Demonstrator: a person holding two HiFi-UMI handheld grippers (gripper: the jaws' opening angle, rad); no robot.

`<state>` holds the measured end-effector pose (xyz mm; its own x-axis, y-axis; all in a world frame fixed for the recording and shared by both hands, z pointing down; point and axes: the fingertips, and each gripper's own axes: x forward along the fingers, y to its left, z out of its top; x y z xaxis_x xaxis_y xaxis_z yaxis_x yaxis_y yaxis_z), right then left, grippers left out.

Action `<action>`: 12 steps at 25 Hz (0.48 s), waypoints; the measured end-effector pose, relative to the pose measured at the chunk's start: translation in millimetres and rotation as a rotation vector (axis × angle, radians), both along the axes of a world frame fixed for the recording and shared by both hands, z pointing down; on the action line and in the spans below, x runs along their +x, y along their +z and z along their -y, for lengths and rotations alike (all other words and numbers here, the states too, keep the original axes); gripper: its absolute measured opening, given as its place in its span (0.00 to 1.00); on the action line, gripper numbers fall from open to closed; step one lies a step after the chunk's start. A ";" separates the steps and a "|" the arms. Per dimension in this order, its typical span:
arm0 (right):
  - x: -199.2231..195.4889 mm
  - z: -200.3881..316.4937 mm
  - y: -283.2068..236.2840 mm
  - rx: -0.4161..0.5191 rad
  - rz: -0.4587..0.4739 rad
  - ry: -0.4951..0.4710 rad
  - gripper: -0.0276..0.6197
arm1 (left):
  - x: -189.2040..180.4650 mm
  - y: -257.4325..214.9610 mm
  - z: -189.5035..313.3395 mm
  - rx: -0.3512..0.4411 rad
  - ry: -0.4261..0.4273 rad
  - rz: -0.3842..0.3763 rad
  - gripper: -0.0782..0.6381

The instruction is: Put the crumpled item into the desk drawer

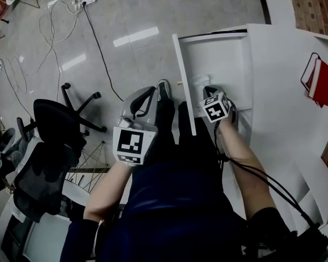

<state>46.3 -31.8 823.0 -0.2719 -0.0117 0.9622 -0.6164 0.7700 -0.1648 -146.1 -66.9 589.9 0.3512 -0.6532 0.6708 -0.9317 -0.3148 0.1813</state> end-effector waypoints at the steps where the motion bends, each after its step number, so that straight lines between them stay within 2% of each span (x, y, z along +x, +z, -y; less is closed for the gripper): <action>1: 0.2 -0.1 2.5 -0.003 -0.007 -0.004 0.05 | 0.0 0.5 -0.3 -0.002 0.000 0.000 0.12; 4: -0.4 -0.1 7.7 -0.008 -0.017 -0.011 0.06 | -0.5 1.8 -0.2 -0.003 0.002 0.001 0.12; 9: -0.5 0.8 7.4 -0.008 -0.009 0.019 0.17 | -0.6 2.5 1.5 -0.003 0.007 -0.002 0.12; 12: 1.3 2.4 1.4 0.005 0.001 0.044 0.20 | 2.8 1.3 3.5 0.000 0.017 -0.007 0.12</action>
<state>47.6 -34.2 824.4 -0.2722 -0.0284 0.9618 -0.6495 0.7430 -0.1618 -143.3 -70.4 591.2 0.3672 -0.6469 0.6683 -0.9248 -0.3306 0.1882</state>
